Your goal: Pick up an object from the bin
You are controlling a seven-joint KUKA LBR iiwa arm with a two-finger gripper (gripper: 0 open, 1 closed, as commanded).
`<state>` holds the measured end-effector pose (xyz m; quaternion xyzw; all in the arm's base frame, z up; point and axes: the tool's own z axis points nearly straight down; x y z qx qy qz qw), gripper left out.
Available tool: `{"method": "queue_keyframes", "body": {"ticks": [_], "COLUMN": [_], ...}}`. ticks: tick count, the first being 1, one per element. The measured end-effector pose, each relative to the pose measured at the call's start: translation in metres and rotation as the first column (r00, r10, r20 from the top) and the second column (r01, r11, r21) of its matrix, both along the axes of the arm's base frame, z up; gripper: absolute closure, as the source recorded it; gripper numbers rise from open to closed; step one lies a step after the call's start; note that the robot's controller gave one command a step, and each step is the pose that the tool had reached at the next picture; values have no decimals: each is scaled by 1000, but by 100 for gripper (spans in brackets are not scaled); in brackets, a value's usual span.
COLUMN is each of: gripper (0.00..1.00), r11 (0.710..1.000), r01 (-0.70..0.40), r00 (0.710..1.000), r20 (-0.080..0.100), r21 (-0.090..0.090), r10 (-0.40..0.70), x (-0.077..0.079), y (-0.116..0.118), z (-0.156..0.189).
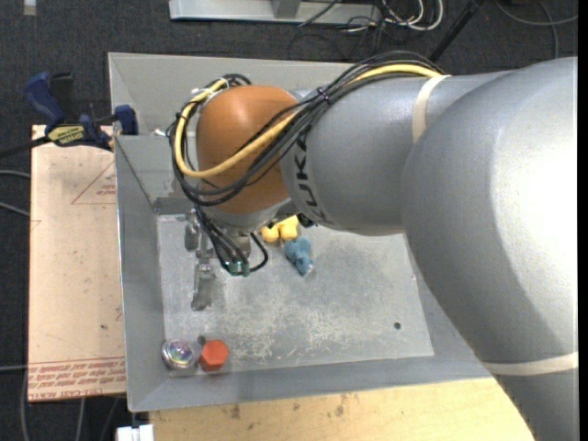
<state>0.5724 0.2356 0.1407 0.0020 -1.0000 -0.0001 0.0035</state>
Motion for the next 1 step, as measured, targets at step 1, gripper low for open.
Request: {"method": "queue_keyframes", "body": {"ticks": [1], "gripper": [0], "r11": [997], "r01": [-76], "r00": [997], "r20": [-3], "r21": [-1], "r10": [76], "x": [-91], "y": [-14], "z": [-51]}}
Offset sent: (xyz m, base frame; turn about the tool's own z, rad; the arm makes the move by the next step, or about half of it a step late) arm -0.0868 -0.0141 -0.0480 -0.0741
